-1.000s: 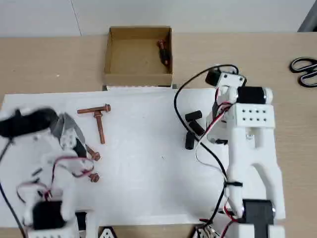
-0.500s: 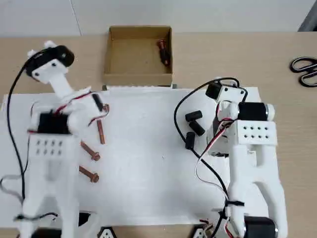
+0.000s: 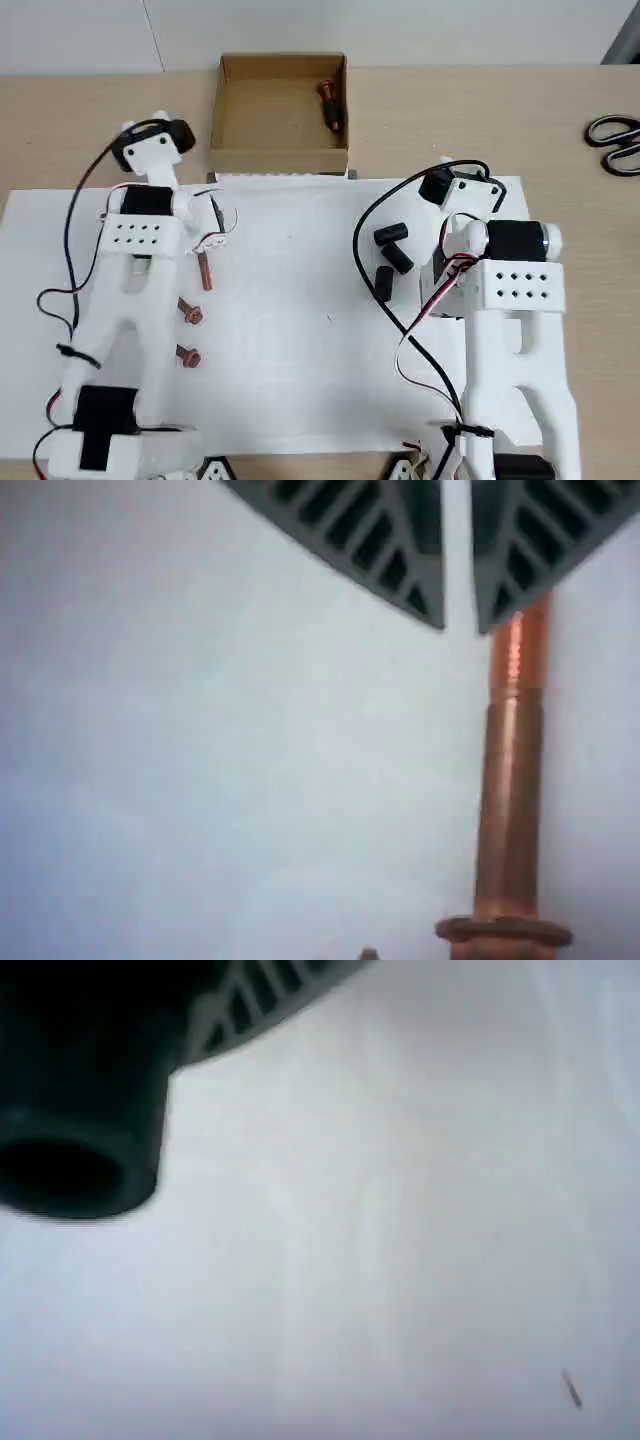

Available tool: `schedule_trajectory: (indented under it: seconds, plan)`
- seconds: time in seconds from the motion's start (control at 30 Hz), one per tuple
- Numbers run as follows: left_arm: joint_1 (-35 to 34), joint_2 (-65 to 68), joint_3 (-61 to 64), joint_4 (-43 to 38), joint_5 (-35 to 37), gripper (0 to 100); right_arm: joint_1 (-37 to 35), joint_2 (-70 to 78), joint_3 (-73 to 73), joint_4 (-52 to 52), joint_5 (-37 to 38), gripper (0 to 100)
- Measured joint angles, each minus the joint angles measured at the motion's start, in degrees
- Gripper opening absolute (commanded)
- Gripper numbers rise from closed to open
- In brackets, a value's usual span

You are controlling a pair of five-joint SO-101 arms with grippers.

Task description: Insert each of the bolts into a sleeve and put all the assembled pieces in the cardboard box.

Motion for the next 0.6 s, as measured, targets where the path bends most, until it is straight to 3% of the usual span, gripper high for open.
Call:
schedule_trajectory:
  seconds: [0.2,0.6]
  plan:
    - [-0.18,3.60,-0.79,0.00,-5.63,1,-0.09,0.00,0.00,0.00,0.00,0.2]
    - [-5.36,15.82,-15.21,3.87,-6.33,1,0.00,-0.09,0.35,0.00,0.00,0.2]
